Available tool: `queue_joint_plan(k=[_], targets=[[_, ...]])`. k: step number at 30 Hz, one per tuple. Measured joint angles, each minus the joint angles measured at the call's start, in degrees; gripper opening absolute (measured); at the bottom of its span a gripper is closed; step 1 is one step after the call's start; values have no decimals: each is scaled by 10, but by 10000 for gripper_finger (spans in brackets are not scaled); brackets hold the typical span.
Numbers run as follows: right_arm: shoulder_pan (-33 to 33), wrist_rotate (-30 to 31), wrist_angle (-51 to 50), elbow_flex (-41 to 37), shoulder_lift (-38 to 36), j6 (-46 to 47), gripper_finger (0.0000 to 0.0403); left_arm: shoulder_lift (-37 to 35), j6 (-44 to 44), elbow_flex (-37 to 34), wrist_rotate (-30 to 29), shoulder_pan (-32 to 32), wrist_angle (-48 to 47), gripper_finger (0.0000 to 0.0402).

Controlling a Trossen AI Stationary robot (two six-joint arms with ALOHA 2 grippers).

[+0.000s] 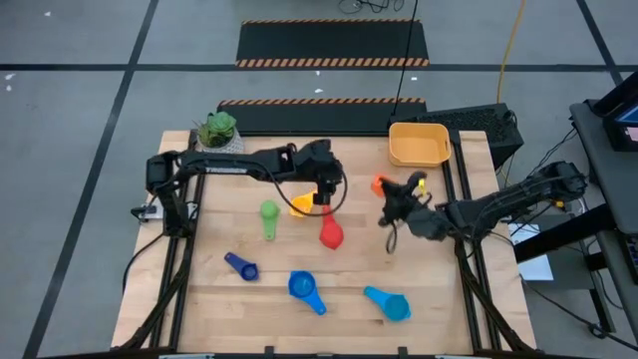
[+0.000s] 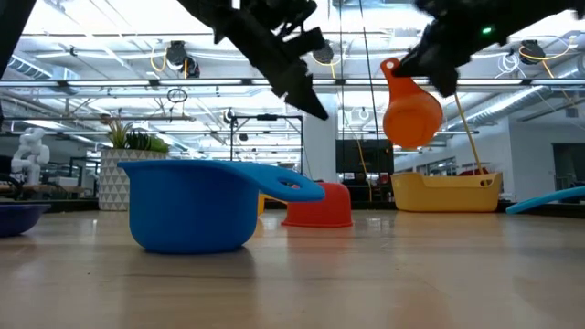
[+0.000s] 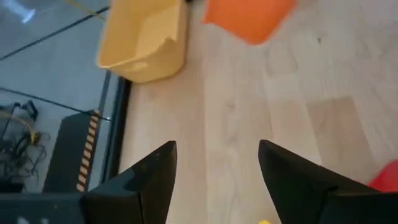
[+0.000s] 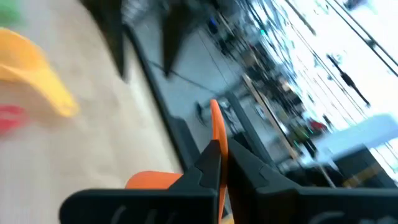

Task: Nest measuring cups in basket
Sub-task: Put the orange measuring cup into the yellow bin

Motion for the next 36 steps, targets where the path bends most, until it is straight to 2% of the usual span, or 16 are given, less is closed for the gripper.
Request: queue_joint_plan(k=[6, 10, 17, 24, 33, 36], targets=[[-121, 7, -29, 43, 2, -68, 0, -26, -56, 0, -1, 31, -50, 230], [-198, 61, -54, 56, 13, -140, 0, -27, -72, 0, -10, 48, -51, 230], [-314, 57, -78, 56, 39, -210, 0, -27, -84, 0, -15, 64, -50, 230], [-424, 24, -77, 56, 106, -191, 0, -28, -72, 0, -14, 59, -49, 230], [-488, -6, -17, 56, 201, -175, 0, -28, -67, 0, -13, 59, -50, 230], [-509, -18, -13, 56, 213, -176, 0, -28, -67, 0, -13, 58, -51, 230]])
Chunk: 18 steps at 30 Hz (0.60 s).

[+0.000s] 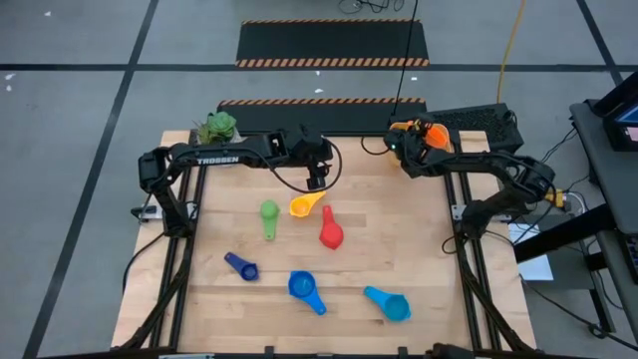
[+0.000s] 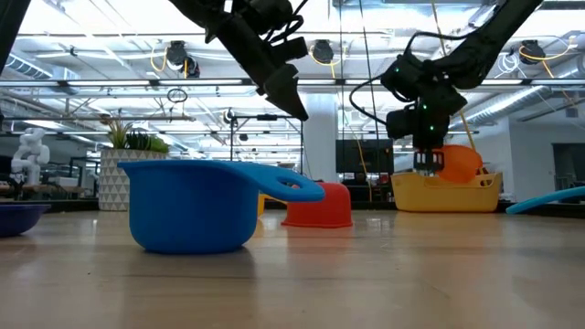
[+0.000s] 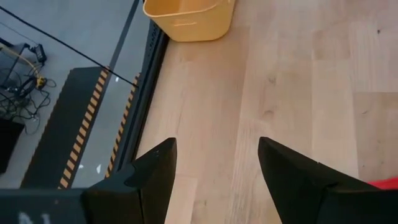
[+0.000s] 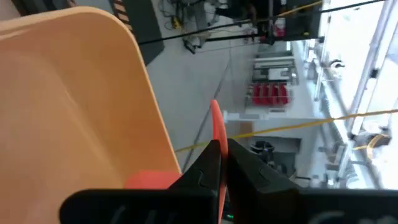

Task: Nest measuring cups in basket
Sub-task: Put the orange measuring cup into the yellow bin

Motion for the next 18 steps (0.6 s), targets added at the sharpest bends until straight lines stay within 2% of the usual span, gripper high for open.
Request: queue_joint_plan(k=[7, 11, 18], targets=[[-23, -54, -1, -7, 3, 36, 0, 0, 1, 0, 0, 0, -1, 230], [-31, -105, -1, -18, 3, 38, 0, 0, 2, 0, 0, 0, -1, 230], [-46, -105, 45, -41, 3, -4, 0, 0, 2, 0, 0, 0, 0, 230]])
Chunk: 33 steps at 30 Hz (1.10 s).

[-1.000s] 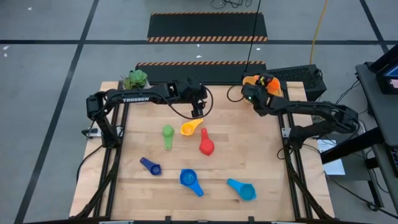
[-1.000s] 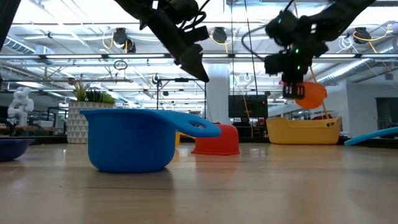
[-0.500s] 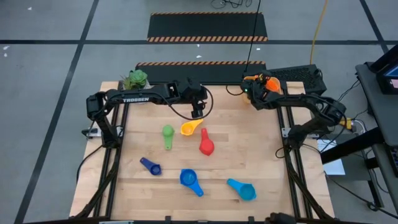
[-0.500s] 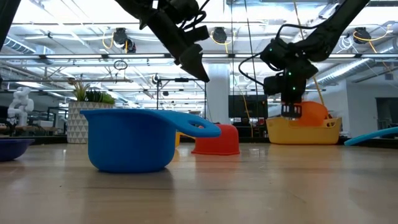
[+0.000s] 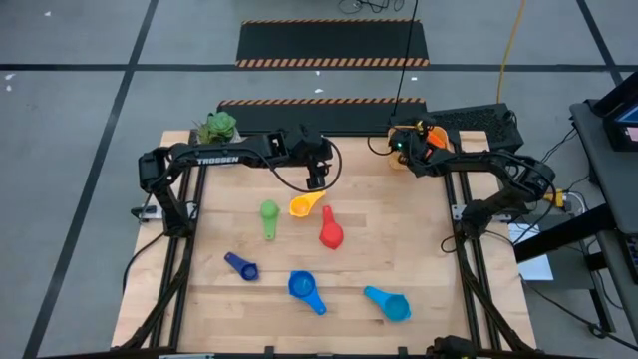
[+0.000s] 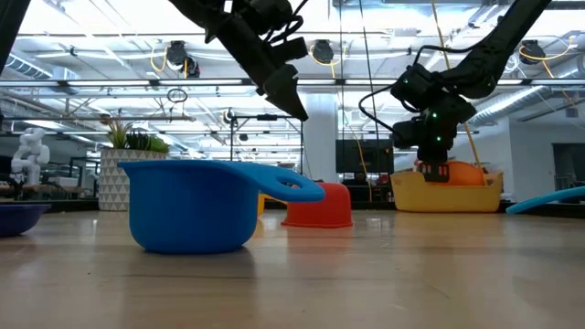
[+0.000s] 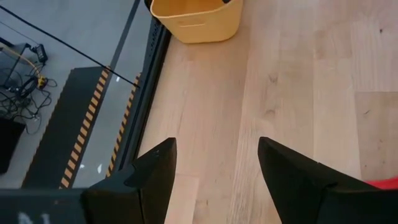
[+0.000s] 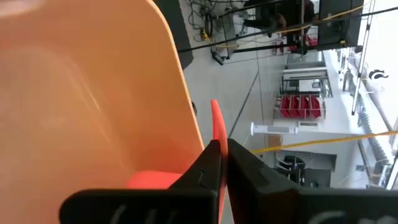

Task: Nest measuring cups in basket
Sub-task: Put the orange measuring cup into the yellow bin

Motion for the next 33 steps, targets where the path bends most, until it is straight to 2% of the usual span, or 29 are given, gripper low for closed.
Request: queue_joint_plan(k=[3, 6, 9, 18, 33], targets=[[-2, 7, 26, 0, 0, -9, 0, 0, 2, 0, 0, 0, 0, 230], [-2, 31, 56, 0, 0, -56, 0, 0, 2, 0, 0, 0, 0, 230], [-2, 18, 66, 0, 0, -85, 0, 0, 2, 0, 0, 0, 0, 230], [-17, -31, 63, 0, -1, -79, 11, 0, 2, 0, 0, 0, 0, 230], [-24, -47, 19, 0, -1, -25, 56, 0, 16, 0, 0, -14, 0, 230]])
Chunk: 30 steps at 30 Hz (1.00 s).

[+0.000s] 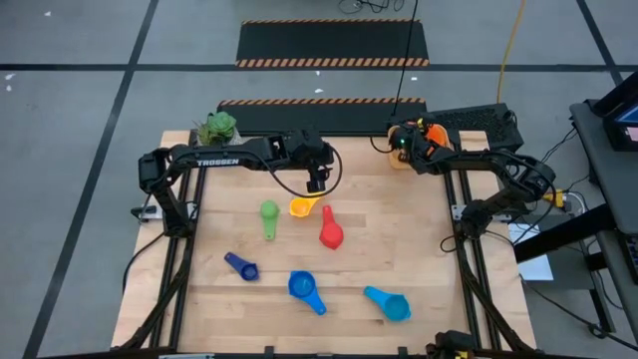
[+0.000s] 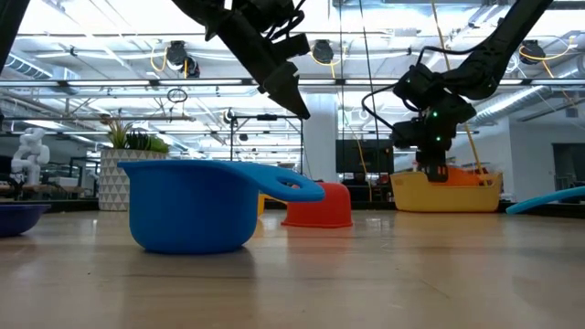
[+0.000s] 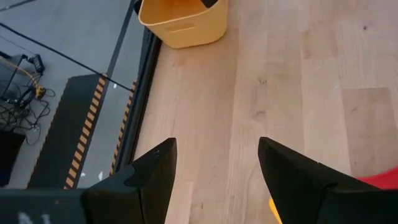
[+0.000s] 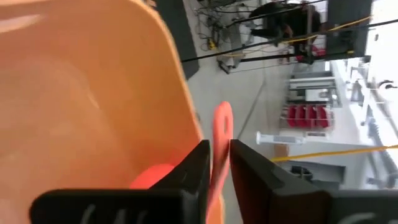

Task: Nest measuring cups in basket
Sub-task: Put the orange measuring cup into the yellow bin

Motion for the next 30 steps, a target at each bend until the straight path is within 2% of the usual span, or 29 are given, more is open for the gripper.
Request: queue_joint_plan(k=[10, 18, 26, 30], targets=[[-2, -17, -14, 0, 0, 34, 109, 0, 0, 0, 0, 0, -3, 230], [-2, -59, -14, 0, 0, 44, 127, 0, 0, 0, 0, 0, -5, 230], [-2, -61, -15, 0, -9, 45, 147, 0, -1, 0, 0, 0, -13, 230], [-2, -98, -21, 0, -36, 45, 161, 0, -1, 0, 0, 0, -15, 230]])
